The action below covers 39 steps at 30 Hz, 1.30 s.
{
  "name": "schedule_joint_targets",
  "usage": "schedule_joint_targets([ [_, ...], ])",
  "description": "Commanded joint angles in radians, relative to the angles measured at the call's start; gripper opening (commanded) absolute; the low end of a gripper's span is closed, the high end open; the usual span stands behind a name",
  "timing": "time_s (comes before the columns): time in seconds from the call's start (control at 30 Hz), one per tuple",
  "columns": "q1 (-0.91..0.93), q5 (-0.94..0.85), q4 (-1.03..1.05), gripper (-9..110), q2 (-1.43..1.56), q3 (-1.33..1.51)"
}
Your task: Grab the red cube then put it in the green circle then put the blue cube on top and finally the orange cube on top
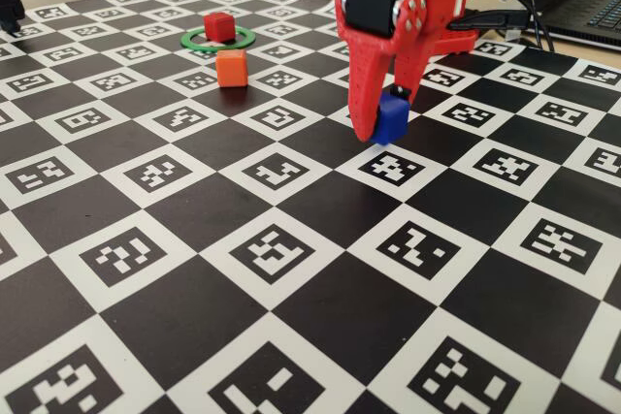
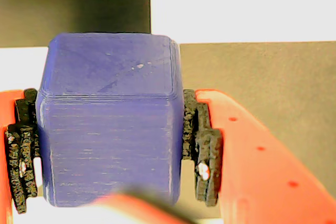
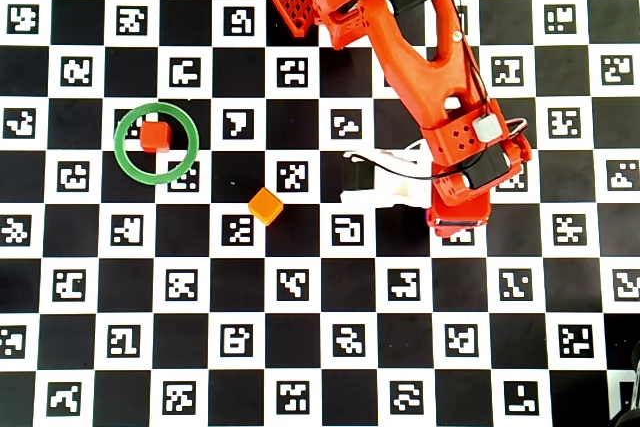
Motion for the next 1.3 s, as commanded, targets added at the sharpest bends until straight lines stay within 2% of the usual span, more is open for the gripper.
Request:
schedule_joint_targets([
  [0.0, 0.058, -0.043, 0.06, 5, 0.167, -0.107],
  [0.33, 0.219, -0.189, 0.273, 4, 0.253, -0.207],
  [0.77, 0.543, -0.387, 0.367, 3, 0.374, -0.199],
  [1.27, 0.983, -0.937, 0.413, 1, 0.38, -0.192],
])
